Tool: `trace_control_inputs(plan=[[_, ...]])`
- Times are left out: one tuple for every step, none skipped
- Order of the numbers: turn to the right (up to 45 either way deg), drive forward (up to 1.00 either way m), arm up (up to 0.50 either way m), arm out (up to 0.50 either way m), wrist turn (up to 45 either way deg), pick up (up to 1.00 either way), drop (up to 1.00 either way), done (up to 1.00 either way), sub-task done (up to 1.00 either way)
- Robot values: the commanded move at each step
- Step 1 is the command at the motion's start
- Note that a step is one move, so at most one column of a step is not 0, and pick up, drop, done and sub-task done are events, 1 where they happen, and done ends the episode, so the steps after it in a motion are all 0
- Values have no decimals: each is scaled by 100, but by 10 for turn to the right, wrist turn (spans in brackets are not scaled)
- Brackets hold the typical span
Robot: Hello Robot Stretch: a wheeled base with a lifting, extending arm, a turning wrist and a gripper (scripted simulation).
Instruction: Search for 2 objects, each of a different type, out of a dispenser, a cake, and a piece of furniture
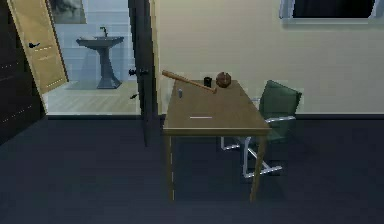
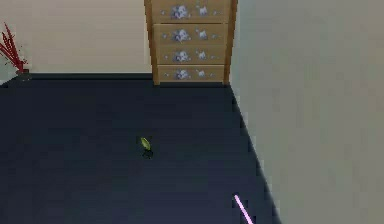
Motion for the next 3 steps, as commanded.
trace_control_inputs(plan=[[0,45,0,0,0,0,0,0,0],[0,0,0,0,0,0,0,0,100],[-450,0,0,0,0,0,0,0,0]])
